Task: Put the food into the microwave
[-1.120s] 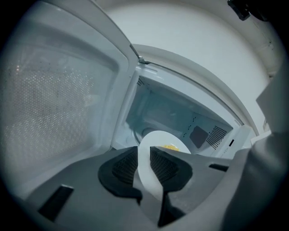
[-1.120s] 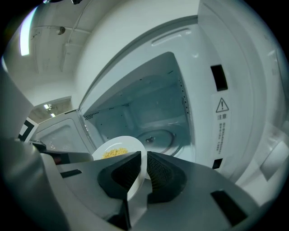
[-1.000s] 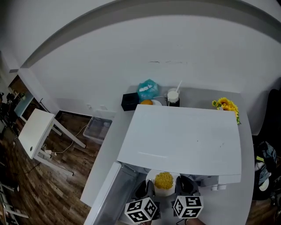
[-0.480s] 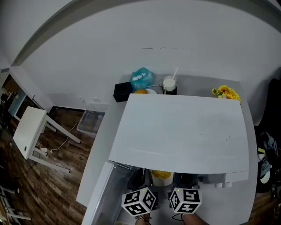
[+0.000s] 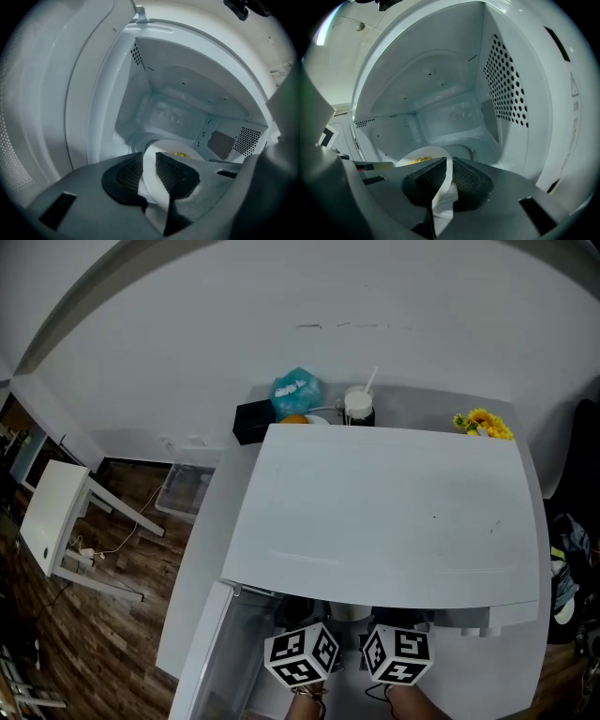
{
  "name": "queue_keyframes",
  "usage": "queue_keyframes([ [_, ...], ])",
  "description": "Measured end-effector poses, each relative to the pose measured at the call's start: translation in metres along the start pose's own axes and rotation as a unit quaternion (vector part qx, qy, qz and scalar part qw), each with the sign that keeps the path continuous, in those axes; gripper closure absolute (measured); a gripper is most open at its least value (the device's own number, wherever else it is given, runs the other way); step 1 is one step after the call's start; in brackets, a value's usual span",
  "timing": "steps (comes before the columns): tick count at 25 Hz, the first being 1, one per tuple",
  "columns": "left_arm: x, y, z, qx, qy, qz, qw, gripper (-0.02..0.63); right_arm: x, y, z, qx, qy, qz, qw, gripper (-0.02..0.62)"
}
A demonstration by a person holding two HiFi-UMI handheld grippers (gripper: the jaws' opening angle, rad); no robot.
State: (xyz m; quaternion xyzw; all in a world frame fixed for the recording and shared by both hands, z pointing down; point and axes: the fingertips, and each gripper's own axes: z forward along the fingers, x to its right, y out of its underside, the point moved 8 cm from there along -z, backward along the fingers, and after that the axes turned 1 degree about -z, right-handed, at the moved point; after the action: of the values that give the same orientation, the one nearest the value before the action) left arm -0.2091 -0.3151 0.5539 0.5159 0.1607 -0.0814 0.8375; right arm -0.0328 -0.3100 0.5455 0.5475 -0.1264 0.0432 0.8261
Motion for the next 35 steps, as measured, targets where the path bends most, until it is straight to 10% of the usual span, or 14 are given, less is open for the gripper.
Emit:
queue_keyframes([
  [20, 0.0, 0.003, 0.021, 0.02, -0.005, -0.02, 0.9996, 0.518, -0.005, 0.003, 0.01, -0.013, 0.08, -0.017, 0.997, 0.542],
  [35, 0.002, 0.003, -0.011, 0.026, -0.014, -0.011, 0.9995, 0.524, -0.017, 0.0, -0.005, -0.005, 0.028, -0.053, 0.998, 0.543],
])
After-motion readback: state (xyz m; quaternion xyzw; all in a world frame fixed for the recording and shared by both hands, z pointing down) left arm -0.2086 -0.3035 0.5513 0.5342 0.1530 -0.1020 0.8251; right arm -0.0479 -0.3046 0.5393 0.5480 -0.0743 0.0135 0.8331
